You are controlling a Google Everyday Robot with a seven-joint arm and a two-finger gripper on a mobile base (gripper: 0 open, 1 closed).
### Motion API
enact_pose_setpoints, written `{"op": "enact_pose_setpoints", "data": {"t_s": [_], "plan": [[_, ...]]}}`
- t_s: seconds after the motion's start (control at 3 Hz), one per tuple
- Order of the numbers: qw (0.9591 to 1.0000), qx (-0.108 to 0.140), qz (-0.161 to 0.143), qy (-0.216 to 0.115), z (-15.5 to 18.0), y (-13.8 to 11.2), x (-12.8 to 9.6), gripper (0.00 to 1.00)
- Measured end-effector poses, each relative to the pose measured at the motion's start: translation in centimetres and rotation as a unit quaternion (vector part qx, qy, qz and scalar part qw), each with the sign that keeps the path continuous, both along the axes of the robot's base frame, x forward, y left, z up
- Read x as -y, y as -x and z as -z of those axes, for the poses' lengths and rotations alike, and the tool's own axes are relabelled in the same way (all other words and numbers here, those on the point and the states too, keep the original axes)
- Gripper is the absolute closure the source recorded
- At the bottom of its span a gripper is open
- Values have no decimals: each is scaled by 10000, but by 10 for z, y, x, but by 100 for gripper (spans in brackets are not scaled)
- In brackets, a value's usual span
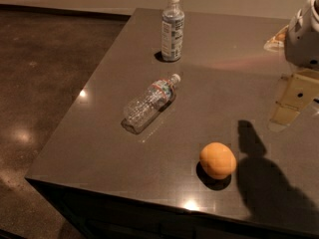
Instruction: Move orange near water bottle
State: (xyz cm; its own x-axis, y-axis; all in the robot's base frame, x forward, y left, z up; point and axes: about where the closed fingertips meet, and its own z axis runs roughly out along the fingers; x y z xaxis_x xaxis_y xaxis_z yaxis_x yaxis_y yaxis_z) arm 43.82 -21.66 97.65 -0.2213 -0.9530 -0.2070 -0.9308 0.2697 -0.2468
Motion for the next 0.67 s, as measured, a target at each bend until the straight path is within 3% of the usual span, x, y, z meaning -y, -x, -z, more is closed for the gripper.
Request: {"op": "enact_pose_setpoints", "data": {"t_s": [0.67], "plan": [[9999,-11,-76,-140,9,6,-13,0]]}}
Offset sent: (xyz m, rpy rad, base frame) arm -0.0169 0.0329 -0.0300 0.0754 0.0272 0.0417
